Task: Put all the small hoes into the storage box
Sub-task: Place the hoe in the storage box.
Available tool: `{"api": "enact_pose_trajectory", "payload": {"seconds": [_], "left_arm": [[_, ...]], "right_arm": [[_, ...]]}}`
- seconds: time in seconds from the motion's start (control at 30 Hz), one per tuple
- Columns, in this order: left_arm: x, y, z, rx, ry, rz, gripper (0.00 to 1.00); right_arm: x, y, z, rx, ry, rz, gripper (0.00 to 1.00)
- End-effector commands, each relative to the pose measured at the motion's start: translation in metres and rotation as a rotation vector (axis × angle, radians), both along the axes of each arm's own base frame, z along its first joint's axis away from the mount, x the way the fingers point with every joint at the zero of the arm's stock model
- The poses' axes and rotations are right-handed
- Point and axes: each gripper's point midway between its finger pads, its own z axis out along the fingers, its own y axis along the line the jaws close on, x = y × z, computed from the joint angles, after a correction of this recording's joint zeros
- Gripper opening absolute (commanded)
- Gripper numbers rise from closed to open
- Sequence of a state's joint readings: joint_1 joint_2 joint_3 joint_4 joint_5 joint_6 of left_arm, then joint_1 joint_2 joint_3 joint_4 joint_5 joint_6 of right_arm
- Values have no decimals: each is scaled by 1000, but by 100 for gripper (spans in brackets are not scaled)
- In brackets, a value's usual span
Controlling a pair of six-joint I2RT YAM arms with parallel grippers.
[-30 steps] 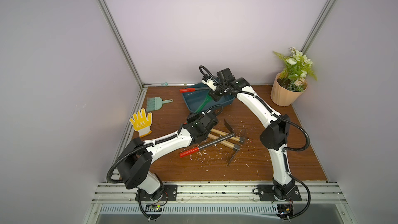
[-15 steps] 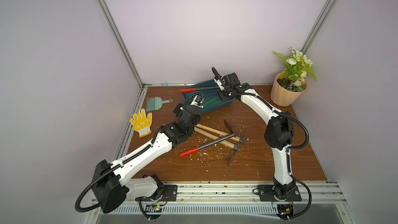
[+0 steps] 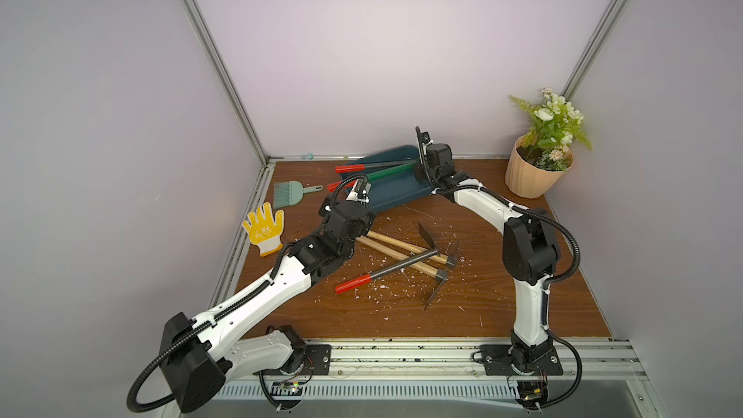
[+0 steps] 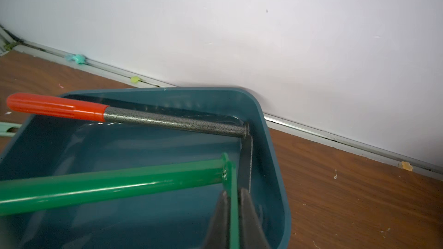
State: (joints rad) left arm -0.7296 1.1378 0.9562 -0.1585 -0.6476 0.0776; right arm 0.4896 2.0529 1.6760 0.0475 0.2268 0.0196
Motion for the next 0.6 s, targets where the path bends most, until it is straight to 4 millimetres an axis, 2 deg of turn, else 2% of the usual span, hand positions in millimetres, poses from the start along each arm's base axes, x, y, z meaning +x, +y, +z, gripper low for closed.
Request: {"api": "enact_pose_trajectory", "payload": {"seconds": [0.0,0.27,0.57], "left_arm": [[-2,11,6,-26,-13,33,95],[0,16,7,-16,-6,50,95],[3,17,5,7,7,63,95]], "right_arm": [[16,-2,59,177,-206,-62,0],[24,-4,20,216,-178,-75,0],[41,-15,-12,227,-173,-120,0]]}}
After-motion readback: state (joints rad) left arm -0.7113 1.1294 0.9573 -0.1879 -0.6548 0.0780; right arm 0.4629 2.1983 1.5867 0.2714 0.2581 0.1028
